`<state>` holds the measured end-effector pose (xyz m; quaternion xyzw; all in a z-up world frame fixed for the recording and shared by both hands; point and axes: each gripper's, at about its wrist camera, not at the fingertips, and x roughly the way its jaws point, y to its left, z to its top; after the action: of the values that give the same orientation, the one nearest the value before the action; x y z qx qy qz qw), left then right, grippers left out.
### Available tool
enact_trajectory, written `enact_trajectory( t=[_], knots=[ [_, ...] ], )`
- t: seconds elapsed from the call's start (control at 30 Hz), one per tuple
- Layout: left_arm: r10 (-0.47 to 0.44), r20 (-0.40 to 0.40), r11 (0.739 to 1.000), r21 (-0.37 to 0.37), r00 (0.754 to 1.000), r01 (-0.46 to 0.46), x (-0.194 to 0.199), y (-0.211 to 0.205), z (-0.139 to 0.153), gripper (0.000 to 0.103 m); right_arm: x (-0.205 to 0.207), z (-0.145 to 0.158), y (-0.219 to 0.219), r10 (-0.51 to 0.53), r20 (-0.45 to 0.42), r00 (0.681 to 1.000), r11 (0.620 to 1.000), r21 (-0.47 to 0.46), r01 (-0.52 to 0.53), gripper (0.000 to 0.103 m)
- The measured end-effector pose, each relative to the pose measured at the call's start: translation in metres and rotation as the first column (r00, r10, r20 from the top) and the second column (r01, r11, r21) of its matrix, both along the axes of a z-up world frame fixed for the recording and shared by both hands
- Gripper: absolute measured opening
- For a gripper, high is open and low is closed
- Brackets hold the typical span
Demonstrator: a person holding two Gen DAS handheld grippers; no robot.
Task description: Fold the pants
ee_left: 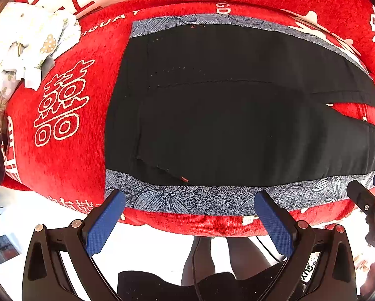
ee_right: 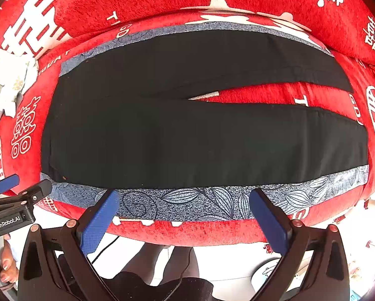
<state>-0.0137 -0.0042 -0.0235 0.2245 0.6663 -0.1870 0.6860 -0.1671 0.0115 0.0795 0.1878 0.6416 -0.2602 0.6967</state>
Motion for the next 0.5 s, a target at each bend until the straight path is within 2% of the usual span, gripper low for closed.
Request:
enact_trajectory(
  t=[0.5],
  knots=[
    [0.003, -0.017, 1.0, -0.002, 1.0, -0.003, -0.0042, 0.0012, -0.0078, 0.103, -0.0037, -0.0064, -0.0026, -0.011, -0.012, 1.0, 1.0, 0.005, 0.011, 0.103]
  ],
)
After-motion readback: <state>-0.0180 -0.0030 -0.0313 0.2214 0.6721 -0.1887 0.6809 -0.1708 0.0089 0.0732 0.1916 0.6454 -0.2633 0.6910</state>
